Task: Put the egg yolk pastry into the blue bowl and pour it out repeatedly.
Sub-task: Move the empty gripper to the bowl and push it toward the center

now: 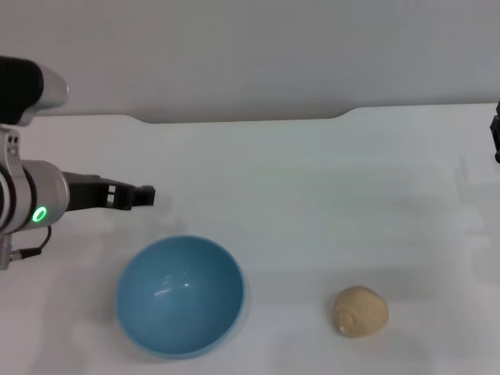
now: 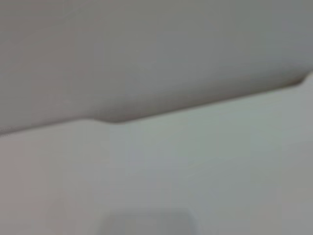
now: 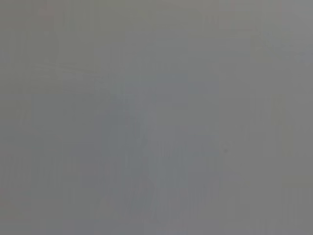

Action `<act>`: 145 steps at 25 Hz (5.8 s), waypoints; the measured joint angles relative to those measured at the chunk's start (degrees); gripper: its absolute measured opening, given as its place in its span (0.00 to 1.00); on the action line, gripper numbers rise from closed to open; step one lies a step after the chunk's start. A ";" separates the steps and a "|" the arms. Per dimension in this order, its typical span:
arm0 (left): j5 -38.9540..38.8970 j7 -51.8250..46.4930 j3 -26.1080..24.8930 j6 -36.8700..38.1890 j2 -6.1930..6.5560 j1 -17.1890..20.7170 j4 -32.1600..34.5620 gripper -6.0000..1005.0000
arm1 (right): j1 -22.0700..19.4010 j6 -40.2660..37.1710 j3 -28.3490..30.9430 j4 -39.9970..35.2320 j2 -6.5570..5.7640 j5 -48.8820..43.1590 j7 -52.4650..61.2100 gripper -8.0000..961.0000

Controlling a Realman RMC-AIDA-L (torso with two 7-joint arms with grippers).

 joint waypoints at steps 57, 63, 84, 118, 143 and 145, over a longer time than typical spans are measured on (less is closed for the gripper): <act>-2.46 -2.92 -1.10 -23.43 -0.58 -11.93 -11.38 0.84 | -0.63 1.71 -0.12 -0.93 0.26 0.00 0.00 0.52; -2.47 -2.93 -1.06 -22.75 -0.63 -14.18 -15.59 0.84 | -0.65 1.70 0.04 -1.00 0.27 0.21 0.00 0.52; -2.56 -2.72 0.02 -21.96 -0.52 -16.96 -18.78 0.42 | -0.47 1.71 0.05 -1.05 0.18 0.10 0.00 0.52; -2.66 -2.64 -0.29 -22.02 -0.43 -18.48 -18.78 0.01 | 3.76 11.17 2.69 10.27 -4.16 -1.63 3.63 0.52; -2.64 -2.06 -0.36 -22.06 -0.28 -19.01 -18.77 0.01 | -1.10 99.35 72.93 54.60 -10.80 -57.45 -1.78 0.52; -2.64 -2.05 -0.37 -22.09 -0.28 -19.00 -18.77 0.01 | -2.05 109.37 84.24 57.36 -6.63 -57.59 -9.30 0.52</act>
